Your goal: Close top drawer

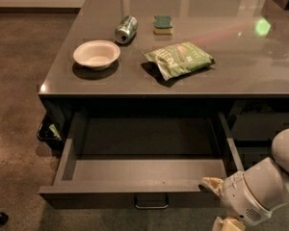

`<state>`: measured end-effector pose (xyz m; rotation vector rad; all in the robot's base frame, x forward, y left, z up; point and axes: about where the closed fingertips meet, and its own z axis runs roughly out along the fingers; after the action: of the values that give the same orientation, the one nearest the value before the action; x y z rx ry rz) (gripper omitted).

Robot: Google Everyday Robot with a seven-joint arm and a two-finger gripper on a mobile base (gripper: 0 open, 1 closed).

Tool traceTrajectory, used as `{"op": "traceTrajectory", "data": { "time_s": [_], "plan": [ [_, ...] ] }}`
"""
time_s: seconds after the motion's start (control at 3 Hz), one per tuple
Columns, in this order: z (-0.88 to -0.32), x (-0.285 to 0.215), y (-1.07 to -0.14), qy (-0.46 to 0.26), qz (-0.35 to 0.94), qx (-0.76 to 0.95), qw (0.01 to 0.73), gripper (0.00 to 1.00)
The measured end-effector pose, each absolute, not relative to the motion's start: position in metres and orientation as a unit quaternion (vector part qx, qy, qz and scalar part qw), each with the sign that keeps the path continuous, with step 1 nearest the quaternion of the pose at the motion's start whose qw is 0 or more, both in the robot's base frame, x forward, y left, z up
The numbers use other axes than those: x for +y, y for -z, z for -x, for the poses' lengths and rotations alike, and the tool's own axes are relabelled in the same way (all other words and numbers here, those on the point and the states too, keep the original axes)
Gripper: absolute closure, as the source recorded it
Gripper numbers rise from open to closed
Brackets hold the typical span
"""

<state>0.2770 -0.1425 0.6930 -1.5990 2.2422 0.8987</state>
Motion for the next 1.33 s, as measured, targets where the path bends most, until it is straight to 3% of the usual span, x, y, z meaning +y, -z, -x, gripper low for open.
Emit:
{"op": "traceTrajectory", "data": {
  "time_s": [1.33],
  "plan": [
    [-0.269, -0.1426, -0.6981, -0.321, 0.54, 0.768, 0.123, 0.0]
  ]
}}
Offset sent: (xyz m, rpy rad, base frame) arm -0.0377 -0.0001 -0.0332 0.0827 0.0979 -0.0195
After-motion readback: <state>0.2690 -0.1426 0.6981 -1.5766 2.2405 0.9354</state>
